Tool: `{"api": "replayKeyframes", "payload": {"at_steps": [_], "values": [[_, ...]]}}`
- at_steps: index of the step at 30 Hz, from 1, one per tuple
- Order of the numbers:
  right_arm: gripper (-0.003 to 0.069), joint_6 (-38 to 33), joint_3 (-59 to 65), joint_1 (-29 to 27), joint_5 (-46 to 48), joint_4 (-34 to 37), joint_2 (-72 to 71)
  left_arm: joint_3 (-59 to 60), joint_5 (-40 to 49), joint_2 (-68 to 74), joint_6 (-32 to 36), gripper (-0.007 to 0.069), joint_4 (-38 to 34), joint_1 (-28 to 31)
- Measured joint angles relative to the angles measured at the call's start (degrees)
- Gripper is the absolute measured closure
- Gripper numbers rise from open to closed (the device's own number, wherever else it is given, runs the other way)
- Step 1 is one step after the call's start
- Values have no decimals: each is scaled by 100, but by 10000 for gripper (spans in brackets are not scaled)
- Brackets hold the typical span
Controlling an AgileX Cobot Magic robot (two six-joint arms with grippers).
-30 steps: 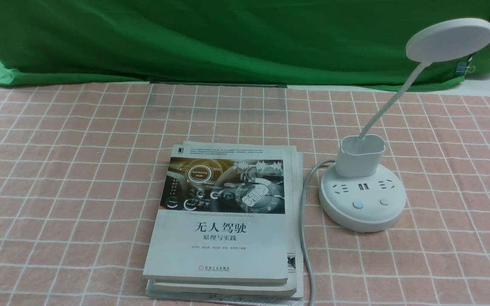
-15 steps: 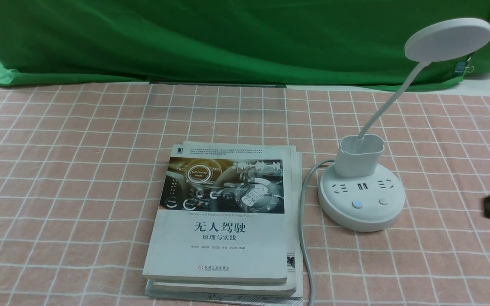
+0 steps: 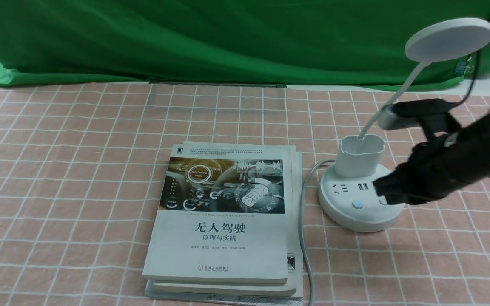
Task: Turn on the table lamp on the pink coffee tablecloth with your hand.
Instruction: 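Press the button on the base of the white desk lamp with the right gripper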
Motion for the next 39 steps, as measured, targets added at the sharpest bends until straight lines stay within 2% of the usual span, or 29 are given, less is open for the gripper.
{"api": "replayKeyframes", "payload": {"at_steps": [10, 39], "values": [[626, 30, -526, 0, -64, -230, 633, 0, 0, 0, 7, 606, 0, 0], [626, 284, -621, -72, -139, -360, 960, 0, 0, 0, 1, 606, 0, 0]]}}
